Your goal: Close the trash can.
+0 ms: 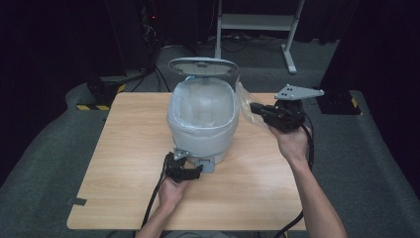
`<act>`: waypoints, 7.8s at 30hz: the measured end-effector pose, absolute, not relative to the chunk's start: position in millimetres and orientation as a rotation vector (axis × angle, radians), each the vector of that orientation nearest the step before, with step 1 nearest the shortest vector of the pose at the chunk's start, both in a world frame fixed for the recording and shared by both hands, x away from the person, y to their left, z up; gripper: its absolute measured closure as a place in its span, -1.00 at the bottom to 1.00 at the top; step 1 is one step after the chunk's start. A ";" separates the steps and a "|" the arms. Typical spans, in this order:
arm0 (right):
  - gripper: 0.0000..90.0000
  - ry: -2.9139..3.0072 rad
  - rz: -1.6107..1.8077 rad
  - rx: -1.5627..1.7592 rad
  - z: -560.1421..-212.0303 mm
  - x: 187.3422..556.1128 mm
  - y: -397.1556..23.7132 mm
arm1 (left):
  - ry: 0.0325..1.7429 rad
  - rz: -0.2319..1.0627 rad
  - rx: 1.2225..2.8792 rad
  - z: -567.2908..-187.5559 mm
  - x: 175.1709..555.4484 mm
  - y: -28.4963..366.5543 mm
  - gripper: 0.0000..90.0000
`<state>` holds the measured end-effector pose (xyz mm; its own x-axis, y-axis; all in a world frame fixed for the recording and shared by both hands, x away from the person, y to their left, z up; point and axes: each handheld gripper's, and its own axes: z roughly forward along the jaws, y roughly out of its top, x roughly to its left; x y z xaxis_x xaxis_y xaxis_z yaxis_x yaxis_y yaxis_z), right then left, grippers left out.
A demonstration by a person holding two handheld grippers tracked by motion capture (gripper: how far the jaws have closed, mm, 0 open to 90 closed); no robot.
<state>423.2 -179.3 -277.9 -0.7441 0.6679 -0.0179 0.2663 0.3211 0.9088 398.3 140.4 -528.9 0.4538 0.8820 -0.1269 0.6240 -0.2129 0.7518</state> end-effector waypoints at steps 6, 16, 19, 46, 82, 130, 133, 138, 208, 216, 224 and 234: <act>1.00 2.224 1.436 0.795 -271.5 426.4 -169.3 | 1.261 0.426 1.936 -528.9 398.3 140.4 -0.70; 1.00 2.265 1.437 0.731 -258.4 433.1 -143.5 | 1.261 0.425 1.936 -528.8 398.2 140.5 -0.69; 1.00 2.275 1.447 0.710 -253.3 434.0 -135.6 | 1.261 0.425 1.936 -528.8 398.2 140.5 -0.69; 1.00 2.355 1.456 0.655 -260.7 455.0 -78.2 | 1.261 0.430 1.934 -528.8 398.1 140.7 -0.68; 1.00 2.464 1.427 0.659 -276.1 473.5 -43.6 | 1.258 0.431 1.929 -528.9 398.0 140.9 -0.65; 0.40 2.495 1.291 0.705 -273.3 482.7 -54.4 | 1.258 0.429 1.923 -528.9 397.8 140.8 -0.61; 0.39 2.470 1.302 0.713 -269.7 472.8 -72.3 | 1.259 0.427 1.922 -529.0 397.7 140.6 -0.61; 0.37 2.428 1.312 0.730 -268.0 464.1 -91.6 | 1.259 0.427 1.924 -528.9 397.7 140.7 -0.61; 0.52 2.488 0.951 0.889 -301.9 511.9 -78.8 | 1.260 0.427 1.921 -528.9 397.7 140.7 -0.60; 0.60 2.461 1.021 0.872 -290.9 504.3 -82.6 | 1.259 0.426 1.922 -528.9 397.7 140.7 -0.60; 0.81 2.470 0.987 0.881 -301.2 523.5 -75.2 | 1.259 0.425 1.922 -528.9 397.7 140.7 -0.60; 1.00 2.540 0.939 0.843 -304.8 523.2 -73.5 | 1.259 0.425 1.921 -528.9 397.7 140.7 -0.60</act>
